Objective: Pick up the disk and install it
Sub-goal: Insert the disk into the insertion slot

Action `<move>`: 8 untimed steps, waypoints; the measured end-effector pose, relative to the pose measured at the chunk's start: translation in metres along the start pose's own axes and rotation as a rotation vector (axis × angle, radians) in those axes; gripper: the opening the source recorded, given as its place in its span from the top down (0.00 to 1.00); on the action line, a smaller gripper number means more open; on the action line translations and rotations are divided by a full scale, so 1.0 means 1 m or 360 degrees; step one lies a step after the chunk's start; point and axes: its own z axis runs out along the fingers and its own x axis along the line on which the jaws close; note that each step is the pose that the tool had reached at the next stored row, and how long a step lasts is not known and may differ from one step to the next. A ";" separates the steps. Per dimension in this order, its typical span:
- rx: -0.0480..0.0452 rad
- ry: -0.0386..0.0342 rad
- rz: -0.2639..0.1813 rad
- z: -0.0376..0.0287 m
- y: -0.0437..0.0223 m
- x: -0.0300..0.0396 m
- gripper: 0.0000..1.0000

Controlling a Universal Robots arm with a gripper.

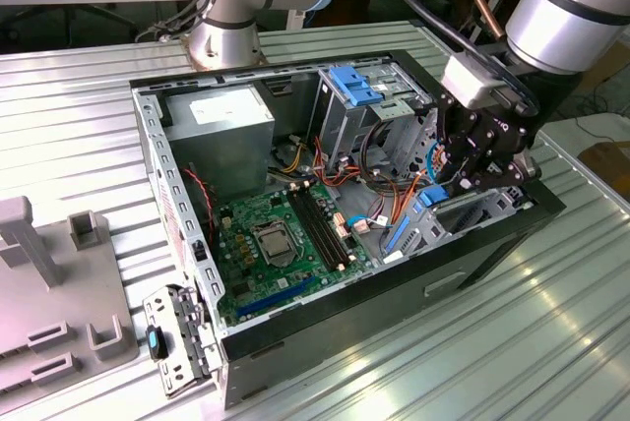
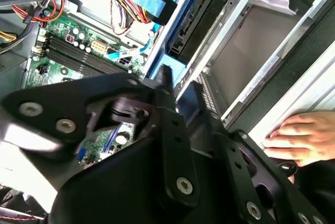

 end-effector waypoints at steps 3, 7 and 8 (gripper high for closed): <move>0.0000 0.0000 0.0000 0.0001 -0.0005 0.0000 0.88; 0.0000 0.0000 0.0000 0.0014 -0.0090 -0.0003 0.89; 0.0000 0.0000 0.0000 0.0018 -0.0138 -0.0005 0.89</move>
